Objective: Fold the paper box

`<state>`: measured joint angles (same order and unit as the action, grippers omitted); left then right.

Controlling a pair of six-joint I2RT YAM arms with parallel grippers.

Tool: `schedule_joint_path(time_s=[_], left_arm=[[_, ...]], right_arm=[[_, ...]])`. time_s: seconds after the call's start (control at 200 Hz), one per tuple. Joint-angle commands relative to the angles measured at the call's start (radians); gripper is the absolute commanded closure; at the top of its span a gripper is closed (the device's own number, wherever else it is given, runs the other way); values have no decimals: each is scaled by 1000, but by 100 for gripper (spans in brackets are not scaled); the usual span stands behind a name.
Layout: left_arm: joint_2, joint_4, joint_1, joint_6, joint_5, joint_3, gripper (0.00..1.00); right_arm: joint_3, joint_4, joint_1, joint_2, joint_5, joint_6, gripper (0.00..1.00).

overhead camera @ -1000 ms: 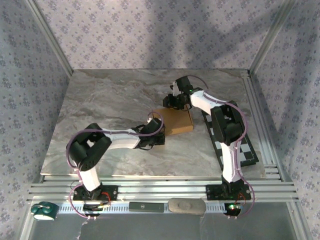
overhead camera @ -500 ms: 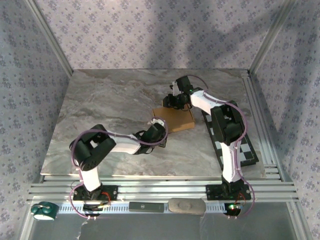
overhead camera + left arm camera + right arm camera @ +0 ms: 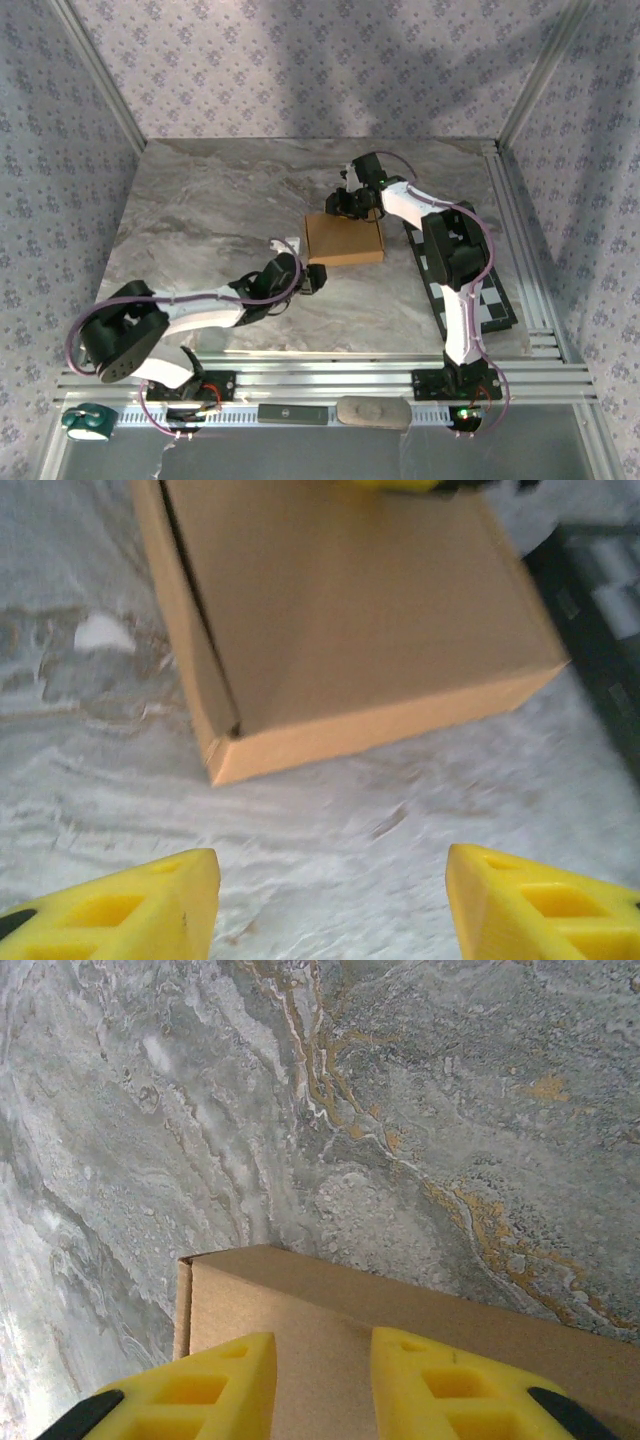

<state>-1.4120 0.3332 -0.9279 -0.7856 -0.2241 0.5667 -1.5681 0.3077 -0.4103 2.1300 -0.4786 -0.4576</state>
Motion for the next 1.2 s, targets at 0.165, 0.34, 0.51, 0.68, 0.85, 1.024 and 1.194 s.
schedule_joint_path(time_s=[0.165,0.34,0.51,0.68,0.85,1.024,1.194], left_arm=[[-98,271,127,-434,235,-29,36],[-182,443,129,-714,216,-39,36],[-293,570,124,-908,214,-56,37],[-361,603,156,-854,183,-31,38],[-411,661,183,-772,145,-23,45],[-380,663,188,-714,147,-49,46],[-202,425,177,-634,153,-59,39]], right_arm=[[35,47,2,16,-3,-20,67],[37,45,2,15,-3,-19,67],[34,45,2,16,-8,-21,67],[36,45,1,13,-13,-18,66],[34,45,-5,13,-21,-16,66],[35,40,-8,-1,-12,-14,66],[92,-26,-3,-118,56,-6,58]])
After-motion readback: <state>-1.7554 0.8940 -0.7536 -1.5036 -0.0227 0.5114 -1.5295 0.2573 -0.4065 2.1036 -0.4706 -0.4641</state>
